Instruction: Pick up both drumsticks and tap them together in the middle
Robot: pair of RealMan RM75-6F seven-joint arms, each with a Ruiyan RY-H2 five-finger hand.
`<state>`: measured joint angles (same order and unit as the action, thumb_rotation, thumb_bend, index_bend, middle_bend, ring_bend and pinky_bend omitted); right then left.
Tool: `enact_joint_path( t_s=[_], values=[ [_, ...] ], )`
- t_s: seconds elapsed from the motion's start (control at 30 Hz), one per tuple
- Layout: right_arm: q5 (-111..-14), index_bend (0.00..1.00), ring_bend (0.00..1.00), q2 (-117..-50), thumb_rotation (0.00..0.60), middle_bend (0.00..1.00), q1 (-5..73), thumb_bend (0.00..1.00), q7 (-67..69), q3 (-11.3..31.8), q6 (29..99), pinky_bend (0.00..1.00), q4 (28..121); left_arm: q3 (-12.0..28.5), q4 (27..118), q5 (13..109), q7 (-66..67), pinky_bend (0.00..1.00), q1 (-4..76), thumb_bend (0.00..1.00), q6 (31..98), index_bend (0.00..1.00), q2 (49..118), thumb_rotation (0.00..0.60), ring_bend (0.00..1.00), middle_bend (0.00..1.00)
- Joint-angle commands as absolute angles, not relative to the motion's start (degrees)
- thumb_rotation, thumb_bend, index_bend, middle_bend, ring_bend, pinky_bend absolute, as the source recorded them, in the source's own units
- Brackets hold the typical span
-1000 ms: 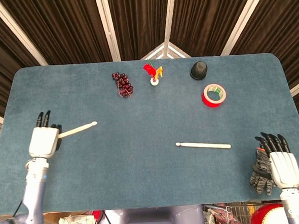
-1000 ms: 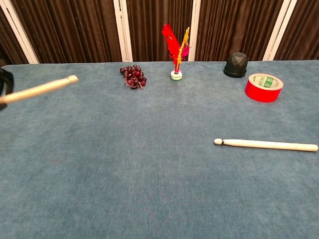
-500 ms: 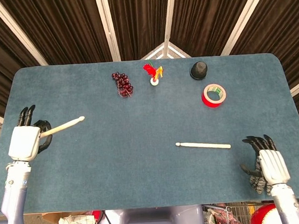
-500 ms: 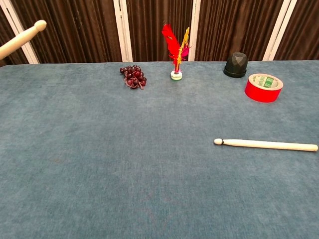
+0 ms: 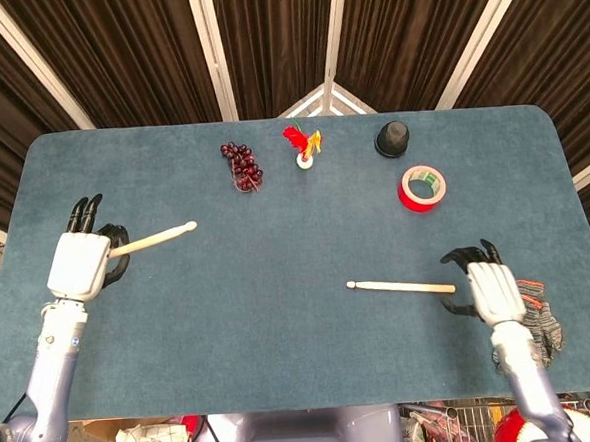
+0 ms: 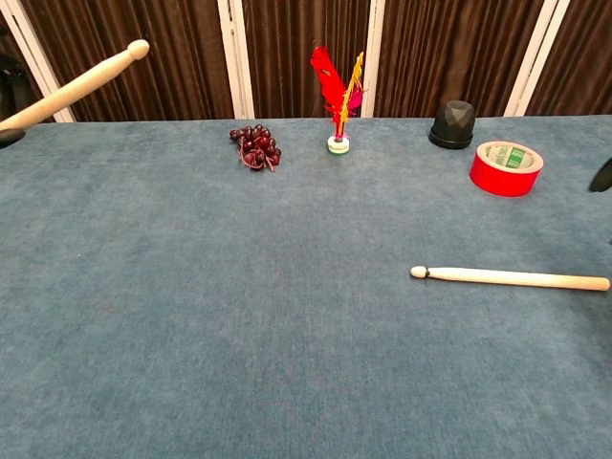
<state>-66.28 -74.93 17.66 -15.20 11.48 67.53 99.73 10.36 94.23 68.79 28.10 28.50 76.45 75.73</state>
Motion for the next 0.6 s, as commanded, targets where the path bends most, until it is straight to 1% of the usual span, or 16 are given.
enact_joint_path(
  t_s=[0.03,0.17,0.27,0.43,0.6],
  values=[
    [-58.3,0.38,0.20,-79.4,0.600,0.29,21.4,0.26,-23.0,13.2,65.9,0.00,99.9,11.4,94.8,68.6,28.9,0.00,28.8,0.52,77.4,0.56,75.7,0.600,0.04,0.54],
    [-55.0,0.40,0.21,-83.1,0.600,0.30,22.6,0.26,-27.6,11.9,66.8,0.00,98.0,12.3,96.5,68.3,29.4,0.00,28.6,0.52,78.0,0.56,74.4,0.600,0.04,0.54],
    [-54.3,0.41,0.22,-85.0,0.600,0.32,23.0,0.26,-28.8,11.2,67.4,0.00,96.2,12.6,97.3,67.9,29.8,0.00,28.5,0.52,78.1,0.56,73.7,0.600,0.04,0.54],
    [-54.2,0.45,0.26,-87.8,0.600,0.39,23.4,0.26,-29.0,11.1,68.9,0.00,93.0,12.5,97.9,67.6,30.2,0.00,28.4,0.52,77.9,0.56,73.2,0.600,0.04,0.54],
    [-54.1,0.47,0.28,-90.3,0.600,0.42,24.1,0.26,-30.9,10.8,70.0,0.00,90.2,12.5,98.5,68.0,30.5,0.00,28.3,0.52,78.3,0.56,72.9,0.600,0.04,0.54]
  ],
)
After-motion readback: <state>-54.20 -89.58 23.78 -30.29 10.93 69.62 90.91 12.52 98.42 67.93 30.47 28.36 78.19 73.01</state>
